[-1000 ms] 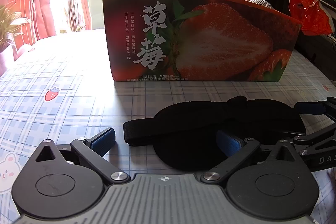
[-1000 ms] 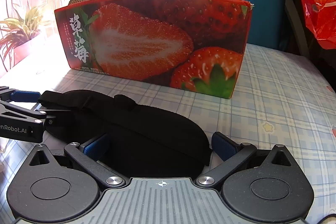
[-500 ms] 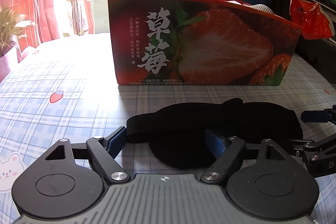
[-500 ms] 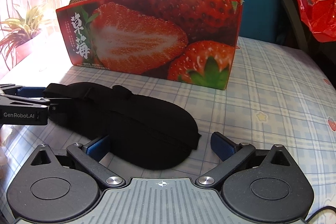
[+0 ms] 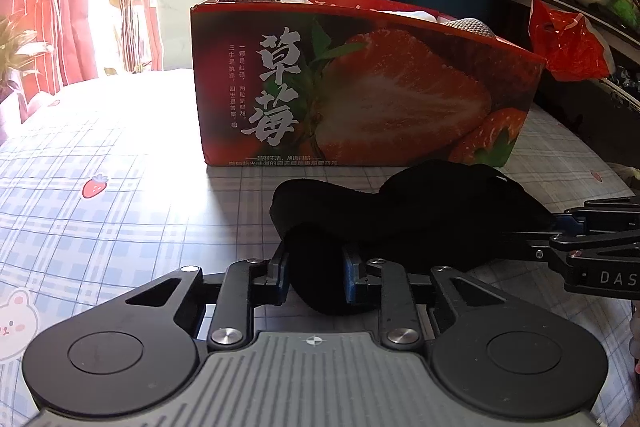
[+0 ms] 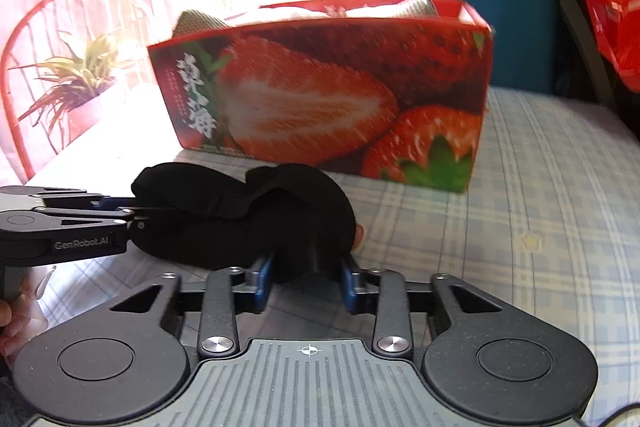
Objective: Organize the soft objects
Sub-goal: 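Close both grippers on the black eye mask and lift it, then carry the eye mask over the box and lower it inside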
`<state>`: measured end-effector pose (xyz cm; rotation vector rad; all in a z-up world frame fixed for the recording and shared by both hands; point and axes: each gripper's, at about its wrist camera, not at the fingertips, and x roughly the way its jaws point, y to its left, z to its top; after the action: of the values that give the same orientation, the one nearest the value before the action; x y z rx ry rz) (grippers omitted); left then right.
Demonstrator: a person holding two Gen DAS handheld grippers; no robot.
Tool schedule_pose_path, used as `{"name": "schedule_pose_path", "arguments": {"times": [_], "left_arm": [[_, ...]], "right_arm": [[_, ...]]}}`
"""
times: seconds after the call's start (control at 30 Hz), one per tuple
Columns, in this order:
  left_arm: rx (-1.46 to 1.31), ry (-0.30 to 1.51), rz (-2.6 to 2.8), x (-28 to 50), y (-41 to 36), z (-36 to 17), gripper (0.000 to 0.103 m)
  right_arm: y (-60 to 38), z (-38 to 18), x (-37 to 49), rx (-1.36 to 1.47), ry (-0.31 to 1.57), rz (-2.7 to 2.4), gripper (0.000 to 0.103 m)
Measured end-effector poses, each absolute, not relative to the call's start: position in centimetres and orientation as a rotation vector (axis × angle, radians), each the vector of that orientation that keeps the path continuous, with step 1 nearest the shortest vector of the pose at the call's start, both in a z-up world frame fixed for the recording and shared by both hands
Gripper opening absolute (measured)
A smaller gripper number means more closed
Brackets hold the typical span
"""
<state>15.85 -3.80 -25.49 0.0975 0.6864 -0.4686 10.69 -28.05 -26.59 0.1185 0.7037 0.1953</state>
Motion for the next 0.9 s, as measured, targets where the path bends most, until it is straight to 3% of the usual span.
{"name": "schedule_pose_path", "arguments": {"times": [0.6,0.9], "left_arm": [[0.084,0.628,-0.491,13.1,-3.1,-23.7,0.020],[0.064,0.572,-0.488,13.0,-3.0,-20.2,0.020]], "right_arm": [[-28.1,-24.9,8.4,0.156,0.626,0.188,0.017],[-28.1,-22.4,8.1,0.146,0.553,0.197,0.016]]}}
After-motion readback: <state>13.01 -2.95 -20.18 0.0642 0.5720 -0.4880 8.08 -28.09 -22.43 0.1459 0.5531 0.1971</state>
